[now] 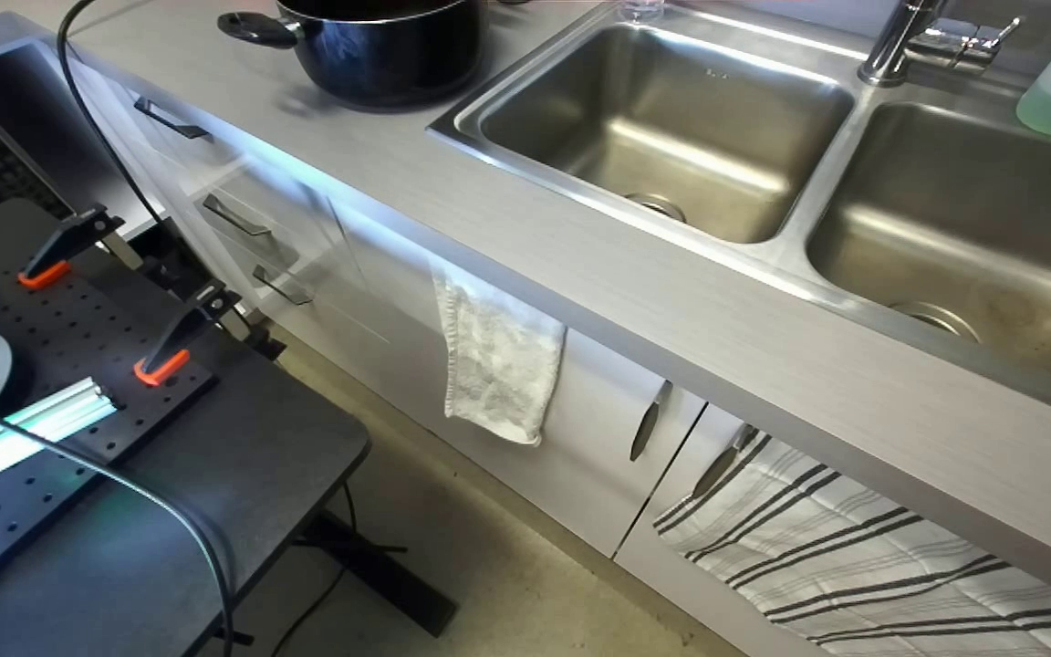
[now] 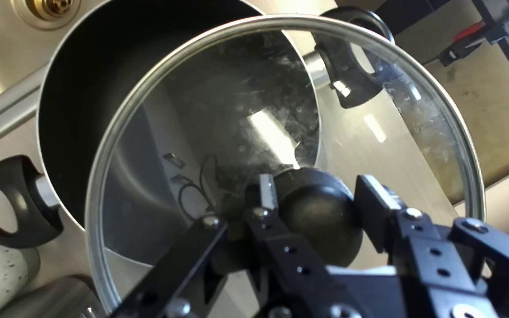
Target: Put the glass lid on the black pot.
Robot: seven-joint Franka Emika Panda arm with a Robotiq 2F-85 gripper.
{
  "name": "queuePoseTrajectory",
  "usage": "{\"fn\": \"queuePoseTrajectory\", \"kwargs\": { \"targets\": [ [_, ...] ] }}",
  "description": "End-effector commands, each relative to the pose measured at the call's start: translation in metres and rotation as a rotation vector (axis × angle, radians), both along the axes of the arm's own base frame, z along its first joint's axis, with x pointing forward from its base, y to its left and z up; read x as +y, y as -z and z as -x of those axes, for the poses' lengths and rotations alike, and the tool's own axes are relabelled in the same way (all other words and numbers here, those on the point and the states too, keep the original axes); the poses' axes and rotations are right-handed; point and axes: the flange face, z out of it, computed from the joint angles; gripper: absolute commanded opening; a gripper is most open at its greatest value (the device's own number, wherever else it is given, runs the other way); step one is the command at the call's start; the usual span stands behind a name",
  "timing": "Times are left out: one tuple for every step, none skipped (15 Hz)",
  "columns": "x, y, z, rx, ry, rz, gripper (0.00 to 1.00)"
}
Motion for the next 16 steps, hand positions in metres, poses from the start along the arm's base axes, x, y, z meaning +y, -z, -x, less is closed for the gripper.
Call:
{"fn": "queuePoseTrajectory", "kwargs": {
  "targets": [
    [-0.02, -0.008, 0.0, -0.005, 0.093, -0.014, 0.23],
    [-0.025, -0.008, -0.002, -0.006, 0.112, -0.017, 0.23],
    [-0.031, -0.007, -0.003, -0.005, 0.134, -0.02, 0.23],
    [-0.036, -0.005, -0.004, -0.002, 0.152, -0.025, 0.23],
    [-0.044, -0.003, -0.006, 0.0, 0.179, -0.031, 0.23],
    [-0.05, -0.002, -0.007, 0.0, 0.201, -0.038, 0.23],
    [-0.057, 0.001, -0.009, 0.002, 0.223, -0.047, 0.23],
    [-0.063, 0.003, -0.011, 0.003, 0.245, -0.056, 0.23],
    [-0.07, 0.006, -0.014, 0.003, 0.271, -0.063, 0.23],
    [-0.077, 0.009, -0.017, 0.007, 0.294, -0.07, 0.23],
    [-0.082, 0.012, -0.02, 0.009, 0.315, -0.076, 0.23],
    [-0.088, 0.016, -0.022, 0.013, 0.337, -0.082, 0.23],
    [-0.092, 0.019, -0.025, 0.013, 0.355, -0.086, 0.23],
    [-0.096, 0.022, -0.028, 0.014, 0.373, -0.09, 0.23],
    [-0.1, 0.025, -0.032, 0.012, 0.395, -0.096, 0.23],
    [-0.103, 0.028, -0.035, 0.011, 0.413, -0.101, 0.23]
  ]
}}
